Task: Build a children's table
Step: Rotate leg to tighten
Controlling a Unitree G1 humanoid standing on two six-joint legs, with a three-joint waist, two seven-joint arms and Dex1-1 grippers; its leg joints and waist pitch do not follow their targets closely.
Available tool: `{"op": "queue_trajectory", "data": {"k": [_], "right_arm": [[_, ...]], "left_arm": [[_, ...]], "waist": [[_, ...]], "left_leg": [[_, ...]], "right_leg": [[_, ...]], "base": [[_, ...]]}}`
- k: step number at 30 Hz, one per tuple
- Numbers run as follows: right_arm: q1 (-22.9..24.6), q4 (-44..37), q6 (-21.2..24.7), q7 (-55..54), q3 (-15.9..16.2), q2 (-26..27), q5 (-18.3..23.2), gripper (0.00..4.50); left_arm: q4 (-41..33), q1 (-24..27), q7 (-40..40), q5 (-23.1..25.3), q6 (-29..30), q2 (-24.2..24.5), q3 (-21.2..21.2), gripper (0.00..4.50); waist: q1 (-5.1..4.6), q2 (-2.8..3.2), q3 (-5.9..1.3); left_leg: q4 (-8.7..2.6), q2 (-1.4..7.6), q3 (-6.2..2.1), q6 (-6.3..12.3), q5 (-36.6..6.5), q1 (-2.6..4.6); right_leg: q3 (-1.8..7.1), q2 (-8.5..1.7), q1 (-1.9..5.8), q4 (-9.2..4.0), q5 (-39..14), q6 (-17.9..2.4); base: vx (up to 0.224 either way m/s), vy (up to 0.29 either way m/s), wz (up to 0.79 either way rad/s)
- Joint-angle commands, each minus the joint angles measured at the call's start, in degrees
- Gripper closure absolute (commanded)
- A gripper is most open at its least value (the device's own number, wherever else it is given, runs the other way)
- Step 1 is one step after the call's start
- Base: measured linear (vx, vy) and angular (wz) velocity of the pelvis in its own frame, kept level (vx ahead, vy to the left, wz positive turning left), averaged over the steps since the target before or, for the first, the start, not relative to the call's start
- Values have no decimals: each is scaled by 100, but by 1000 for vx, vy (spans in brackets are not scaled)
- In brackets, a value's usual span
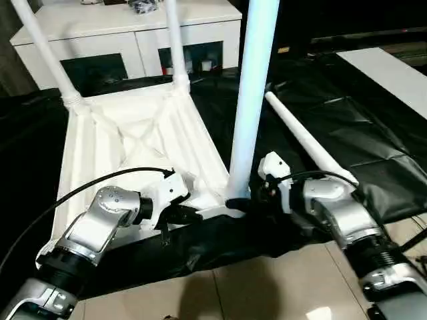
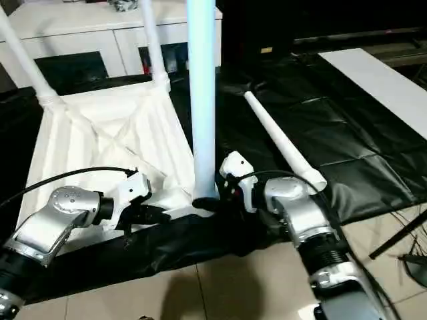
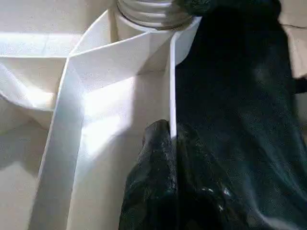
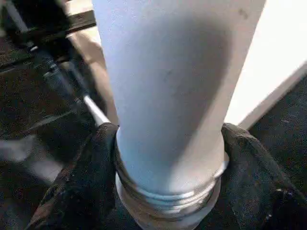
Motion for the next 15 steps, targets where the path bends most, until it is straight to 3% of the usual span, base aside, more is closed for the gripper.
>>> {"op": "queue_trajectory", "data": {"k": [1,4,8,12,15], "right_arm": [[-31,233,315,-1337,-390,421,-39,178],[6,347,474,-2169,-624,751,-37,178],[-38,737,619,-3651,-1012,1228,-106,178],[-211,1264,400,-4895,-1379,1752,-28,178],[-415,1607,104,-5446,-1456,2058,-120,178]], "left_arm": [[219,-258,688,-36,152,-414,285,450],[387,-364,1112,-44,343,-685,420,450],[664,-538,1861,-23,636,-1164,622,450],[1045,-727,2804,65,766,-1747,833,450],[1220,-785,3263,206,731,-2075,841,450]], "waist": [[-19,-70,-385],[-63,-60,-388],[-110,-39,-376],[-119,-13,-364],[-129,-4,-356]], "left_leg": [[-388,140,-17,495,-131,72],[-408,136,-23,292,-296,78],[-421,118,-17,220,-370,81],[-447,120,-26,123,-659,98],[-473,119,-26,33,-875,120]], "right_leg": [[208,-242,344,-325,220,-1667],[214,-249,350,-349,37,-1578],[214,-238,332,-379,57,-1551],[208,-243,339,-420,-189,-1478],[214,-254,329,-467,-472,-1381]], "base": [[0,0,0],[0,0,0],[0,0,0],[0,0,0],[0,0,0]]}}
